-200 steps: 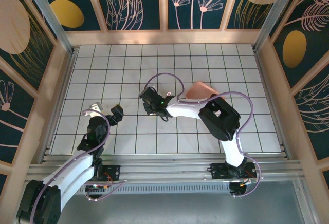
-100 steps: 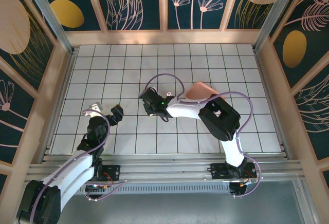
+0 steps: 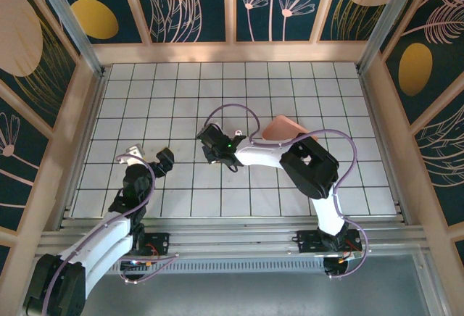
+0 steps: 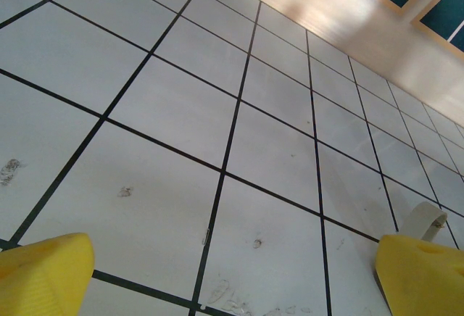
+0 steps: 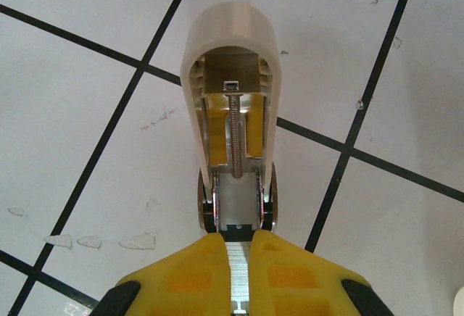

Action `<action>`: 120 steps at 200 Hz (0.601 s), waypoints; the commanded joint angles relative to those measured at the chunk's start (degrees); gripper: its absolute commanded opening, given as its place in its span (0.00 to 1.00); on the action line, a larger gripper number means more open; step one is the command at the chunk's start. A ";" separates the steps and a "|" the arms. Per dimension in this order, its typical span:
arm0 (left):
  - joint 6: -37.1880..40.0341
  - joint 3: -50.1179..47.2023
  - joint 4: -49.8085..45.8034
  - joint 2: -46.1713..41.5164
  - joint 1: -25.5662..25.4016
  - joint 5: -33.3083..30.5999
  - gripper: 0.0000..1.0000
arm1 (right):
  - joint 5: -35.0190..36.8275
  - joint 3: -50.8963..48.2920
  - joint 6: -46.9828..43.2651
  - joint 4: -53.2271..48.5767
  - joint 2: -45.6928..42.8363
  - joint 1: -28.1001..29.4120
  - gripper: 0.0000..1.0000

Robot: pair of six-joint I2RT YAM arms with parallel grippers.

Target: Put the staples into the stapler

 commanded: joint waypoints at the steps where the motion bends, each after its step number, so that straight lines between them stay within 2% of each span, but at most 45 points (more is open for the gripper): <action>1: 0.81 0.86 -0.26 -0.58 0.26 -1.06 0.99 | 0.37 -1.38 -0.19 -1.80 -0.26 0.40 0.10; 36: 0.81 0.95 -0.25 -0.62 0.31 -0.99 0.99 | 0.67 -0.84 -0.37 -1.16 -1.15 0.41 0.14; 62: 1.15 1.17 -0.60 -0.68 0.33 -0.92 0.99 | 0.40 -0.94 0.00 -0.29 -1.51 0.40 0.22; 120: 1.22 1.16 -0.74 -1.00 0.30 -0.98 0.99 | 1.12 -0.13 0.04 -0.35 -4.27 0.06 0.26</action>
